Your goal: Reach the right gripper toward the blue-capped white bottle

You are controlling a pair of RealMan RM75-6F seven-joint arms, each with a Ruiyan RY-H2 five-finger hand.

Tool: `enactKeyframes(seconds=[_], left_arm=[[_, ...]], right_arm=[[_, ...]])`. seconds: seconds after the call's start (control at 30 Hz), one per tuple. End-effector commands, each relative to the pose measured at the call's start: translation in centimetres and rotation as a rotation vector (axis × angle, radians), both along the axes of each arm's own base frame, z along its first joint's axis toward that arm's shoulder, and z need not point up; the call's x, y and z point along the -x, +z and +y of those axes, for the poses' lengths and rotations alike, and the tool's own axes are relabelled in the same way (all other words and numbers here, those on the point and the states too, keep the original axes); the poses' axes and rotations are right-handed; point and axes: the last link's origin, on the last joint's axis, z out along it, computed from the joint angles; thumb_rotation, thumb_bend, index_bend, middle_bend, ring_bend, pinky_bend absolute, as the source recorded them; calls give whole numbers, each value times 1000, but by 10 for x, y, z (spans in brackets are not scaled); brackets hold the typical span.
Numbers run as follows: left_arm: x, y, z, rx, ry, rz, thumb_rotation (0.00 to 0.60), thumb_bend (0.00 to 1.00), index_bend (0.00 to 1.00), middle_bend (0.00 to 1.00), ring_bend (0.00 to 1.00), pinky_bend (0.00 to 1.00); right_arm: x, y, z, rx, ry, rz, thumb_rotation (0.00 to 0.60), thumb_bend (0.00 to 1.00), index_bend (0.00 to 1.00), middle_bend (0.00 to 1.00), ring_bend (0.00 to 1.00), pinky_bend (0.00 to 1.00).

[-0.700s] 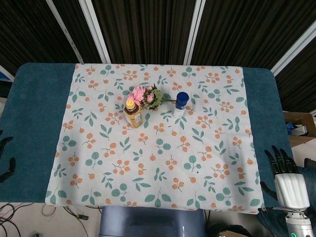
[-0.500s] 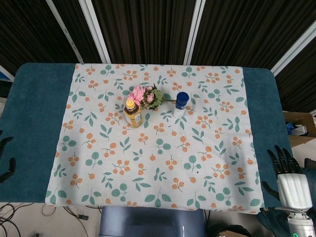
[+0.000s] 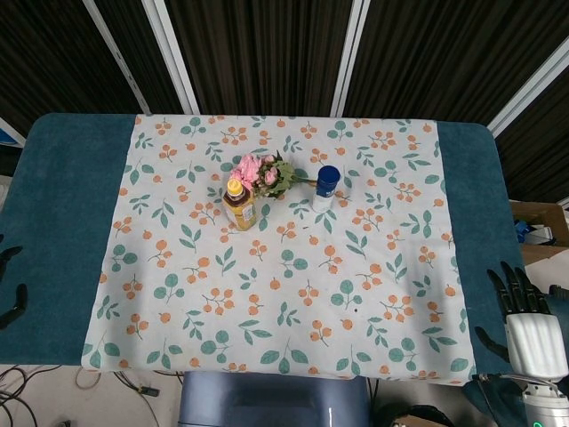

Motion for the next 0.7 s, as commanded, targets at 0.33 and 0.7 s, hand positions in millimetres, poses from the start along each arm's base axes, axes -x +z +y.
enactKeyframes(seconds=[0.33, 0.7], left_arm=[[0, 0, 1, 0, 1, -4, 600, 497, 183, 27, 41, 0], [0, -4, 6, 8, 12, 2, 600, 497, 183, 27, 41, 0]], right_arm=[[3, -1, -5, -38, -17, -105, 600, 216, 97, 31, 35, 193], [-8, -8, -73, -211, -3, -376, 600, 209, 91, 31, 35, 193]])
